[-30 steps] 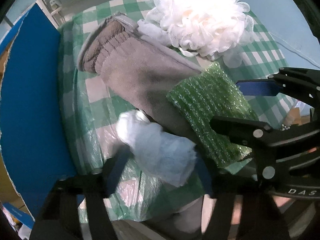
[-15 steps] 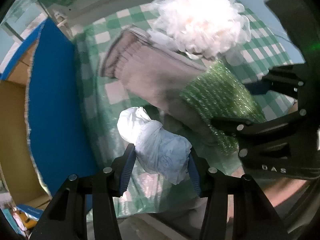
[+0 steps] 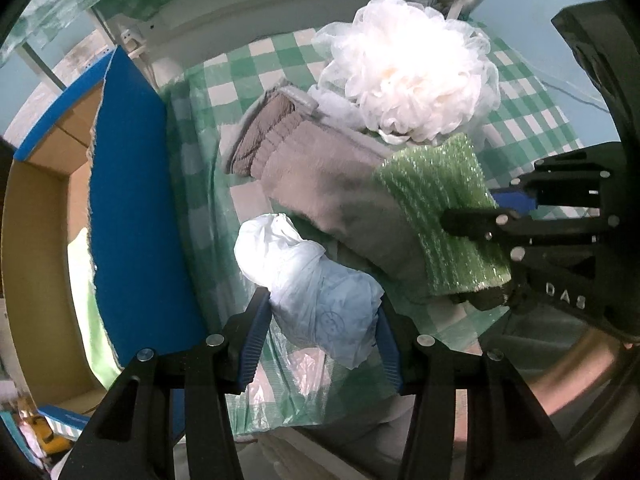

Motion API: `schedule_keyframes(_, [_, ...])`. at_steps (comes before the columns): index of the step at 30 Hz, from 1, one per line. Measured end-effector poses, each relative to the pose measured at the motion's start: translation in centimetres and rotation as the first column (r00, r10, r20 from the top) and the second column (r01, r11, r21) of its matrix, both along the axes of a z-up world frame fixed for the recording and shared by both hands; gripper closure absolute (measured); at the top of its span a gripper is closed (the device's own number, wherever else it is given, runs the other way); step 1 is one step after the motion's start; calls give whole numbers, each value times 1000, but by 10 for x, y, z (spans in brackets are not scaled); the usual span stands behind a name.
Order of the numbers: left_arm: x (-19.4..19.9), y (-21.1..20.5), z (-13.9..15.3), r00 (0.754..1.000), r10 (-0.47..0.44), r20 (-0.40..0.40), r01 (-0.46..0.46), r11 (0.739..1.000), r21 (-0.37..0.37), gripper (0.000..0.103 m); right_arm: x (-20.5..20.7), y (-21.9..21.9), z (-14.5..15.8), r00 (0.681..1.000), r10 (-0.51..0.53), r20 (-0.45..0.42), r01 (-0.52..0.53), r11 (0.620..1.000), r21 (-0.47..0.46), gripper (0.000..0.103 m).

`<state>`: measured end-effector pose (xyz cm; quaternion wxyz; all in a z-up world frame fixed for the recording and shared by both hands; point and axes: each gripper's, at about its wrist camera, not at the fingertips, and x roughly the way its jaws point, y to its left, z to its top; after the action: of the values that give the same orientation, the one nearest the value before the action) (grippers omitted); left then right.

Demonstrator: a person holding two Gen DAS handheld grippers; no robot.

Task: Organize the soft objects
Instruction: 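Lift the scrubber with the right gripper while the left lifts the white plastic over the box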

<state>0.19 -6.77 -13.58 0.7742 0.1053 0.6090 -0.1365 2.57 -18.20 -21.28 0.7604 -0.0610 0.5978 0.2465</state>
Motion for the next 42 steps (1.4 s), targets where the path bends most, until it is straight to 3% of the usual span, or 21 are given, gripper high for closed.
schedule_keyframes(14, [2,6,17,998,10,59,-10,1000,-4,52,15,-8,36,992,-66,104,56,994,93,93])
schedule_keyframes(26, [9,13,50,982,7,187,-13,999,32,52,9,-12,69,978,-76,193,58,993,100,93])
schedule_keyframes(42, [6,34,81,956,19,294,-39,997,63,52,10,5,100,959,-47,279,20,995,99,93])
